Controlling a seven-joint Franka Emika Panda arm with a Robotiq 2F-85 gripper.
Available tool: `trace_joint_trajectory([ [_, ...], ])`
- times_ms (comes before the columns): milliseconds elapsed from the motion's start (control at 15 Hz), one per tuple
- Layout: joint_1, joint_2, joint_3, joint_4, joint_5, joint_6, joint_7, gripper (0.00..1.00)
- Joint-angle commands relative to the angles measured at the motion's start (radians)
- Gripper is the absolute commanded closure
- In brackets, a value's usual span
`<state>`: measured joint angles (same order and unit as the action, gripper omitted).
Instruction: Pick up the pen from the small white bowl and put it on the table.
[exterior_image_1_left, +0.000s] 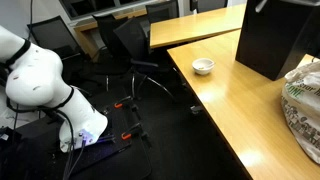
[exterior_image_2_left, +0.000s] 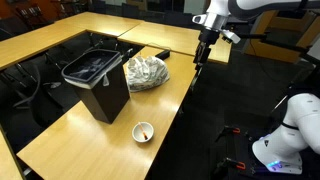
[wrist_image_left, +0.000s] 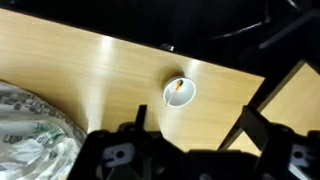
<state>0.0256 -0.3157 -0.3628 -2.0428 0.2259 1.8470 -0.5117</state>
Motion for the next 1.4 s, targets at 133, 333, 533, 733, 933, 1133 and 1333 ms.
trace_joint_trajectory([
  [133, -0.049, 0.003, 0.050, -0.007, 0.007, 0.012, 0.012, 0.00],
  [333, -0.071, -0.014, 0.139, -0.081, -0.032, 0.154, 0.176, 0.00],
  [533, -0.070, 0.010, 0.241, -0.156, -0.069, 0.317, 0.409, 0.00],
  [733, -0.067, 0.070, 0.346, -0.218, -0.139, 0.430, 0.675, 0.00],
  [933, -0.056, 0.178, 0.416, -0.242, -0.197, 0.522, 0.913, 0.00],
  [1133, -0.039, 0.311, 0.444, -0.233, -0.248, 0.644, 1.114, 0.00],
  [1333, -0.003, 0.447, 0.425, -0.196, -0.299, 0.746, 1.233, 0.00],
])
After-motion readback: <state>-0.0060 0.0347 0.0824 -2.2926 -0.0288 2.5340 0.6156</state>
